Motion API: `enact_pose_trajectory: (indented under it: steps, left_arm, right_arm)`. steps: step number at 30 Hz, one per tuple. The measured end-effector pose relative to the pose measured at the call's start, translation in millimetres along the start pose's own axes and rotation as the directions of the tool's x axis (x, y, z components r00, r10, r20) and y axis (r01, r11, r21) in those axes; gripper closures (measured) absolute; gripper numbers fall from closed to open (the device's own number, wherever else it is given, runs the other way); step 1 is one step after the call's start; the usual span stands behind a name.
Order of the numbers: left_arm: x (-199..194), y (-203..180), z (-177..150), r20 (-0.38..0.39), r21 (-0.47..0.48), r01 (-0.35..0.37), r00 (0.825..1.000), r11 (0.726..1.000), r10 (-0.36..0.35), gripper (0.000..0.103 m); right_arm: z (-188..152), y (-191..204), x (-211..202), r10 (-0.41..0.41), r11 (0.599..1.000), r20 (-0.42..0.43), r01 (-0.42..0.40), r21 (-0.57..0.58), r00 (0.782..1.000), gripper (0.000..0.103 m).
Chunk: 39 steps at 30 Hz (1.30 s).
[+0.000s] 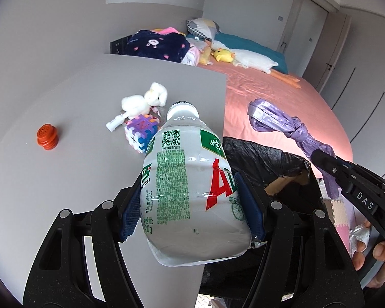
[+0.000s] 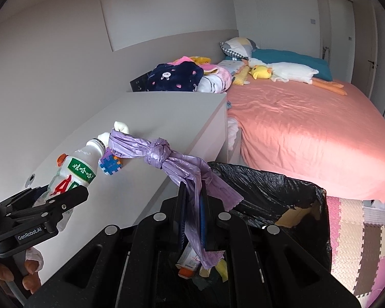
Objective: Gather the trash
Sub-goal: 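Carry the bottle and purple bag over the trash bin with both tools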
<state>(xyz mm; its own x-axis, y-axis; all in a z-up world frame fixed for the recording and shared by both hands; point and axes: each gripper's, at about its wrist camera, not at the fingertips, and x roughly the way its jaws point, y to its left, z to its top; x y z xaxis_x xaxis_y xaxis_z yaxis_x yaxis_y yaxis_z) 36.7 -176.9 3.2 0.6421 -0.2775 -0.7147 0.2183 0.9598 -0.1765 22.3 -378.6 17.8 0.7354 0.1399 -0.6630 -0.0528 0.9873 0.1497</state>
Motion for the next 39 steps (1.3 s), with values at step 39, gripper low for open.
enact_pose_trajectory:
  steps: [39]
  left_arm:
    - [34.9, -105.8, 1.9, -0.094, 0.19, 0.166, 0.984, 0.968, -0.15, 0.037]
  right_arm:
    - [-30.8, -107.1, -41.4, -0.151, 0.967, 0.005, 0.146, 0.209, 0.989, 0.093]
